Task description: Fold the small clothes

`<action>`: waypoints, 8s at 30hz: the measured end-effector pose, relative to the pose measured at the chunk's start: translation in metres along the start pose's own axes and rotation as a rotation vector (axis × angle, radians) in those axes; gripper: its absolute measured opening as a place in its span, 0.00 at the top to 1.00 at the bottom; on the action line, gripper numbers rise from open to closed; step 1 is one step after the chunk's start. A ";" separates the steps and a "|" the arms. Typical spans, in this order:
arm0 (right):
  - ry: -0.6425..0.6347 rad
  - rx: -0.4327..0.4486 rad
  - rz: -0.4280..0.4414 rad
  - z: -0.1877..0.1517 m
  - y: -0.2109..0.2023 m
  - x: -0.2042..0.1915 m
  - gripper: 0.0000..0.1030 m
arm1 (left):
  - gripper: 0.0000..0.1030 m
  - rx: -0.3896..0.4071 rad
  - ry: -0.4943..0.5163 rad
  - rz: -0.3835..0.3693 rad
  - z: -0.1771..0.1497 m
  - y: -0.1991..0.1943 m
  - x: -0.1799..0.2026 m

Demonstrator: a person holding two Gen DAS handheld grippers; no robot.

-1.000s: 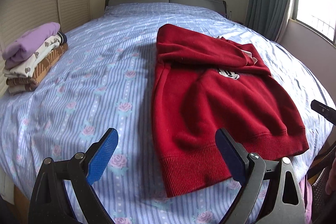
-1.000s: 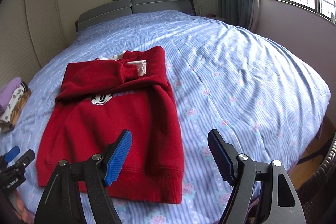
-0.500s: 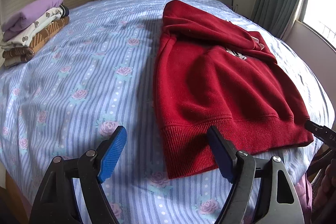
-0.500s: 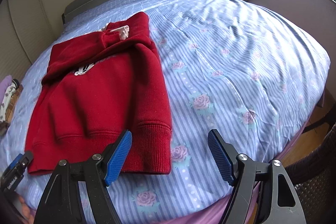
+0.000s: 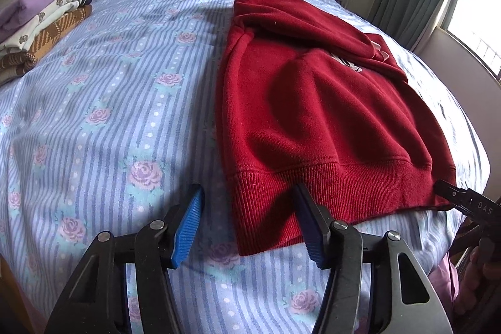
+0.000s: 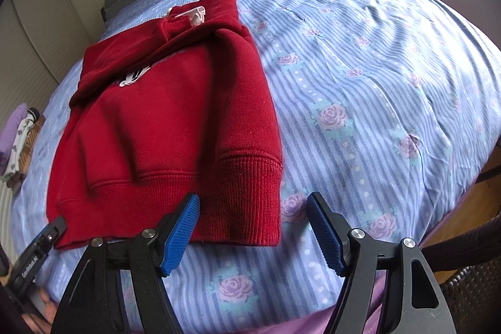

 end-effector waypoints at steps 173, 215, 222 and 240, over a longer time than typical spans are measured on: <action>-0.072 0.251 0.019 0.205 0.046 -0.025 0.21 | 0.36 0.258 0.103 -0.078 0.228 0.061 0.066; 0.085 0.354 0.171 0.211 0.073 -0.065 0.71 | 0.33 0.208 -0.032 0.065 0.207 0.034 0.010; -0.176 0.422 0.001 0.232 0.051 -0.144 0.71 | 0.33 0.227 -0.108 0.120 0.216 0.006 -0.050; -1.096 0.313 -0.426 0.120 0.145 -0.322 0.71 | 0.32 0.175 -0.175 0.190 0.203 0.006 -0.163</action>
Point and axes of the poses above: each gripper's, at about its wrist camera, not at the fingertips, and y roughly the way its jaws point, x to its right, z to its top, the point moved 6 cm from there along y, roughly the way its jaws point, and after that the axes turned 10 degrees about z, right-handed, at the moved point
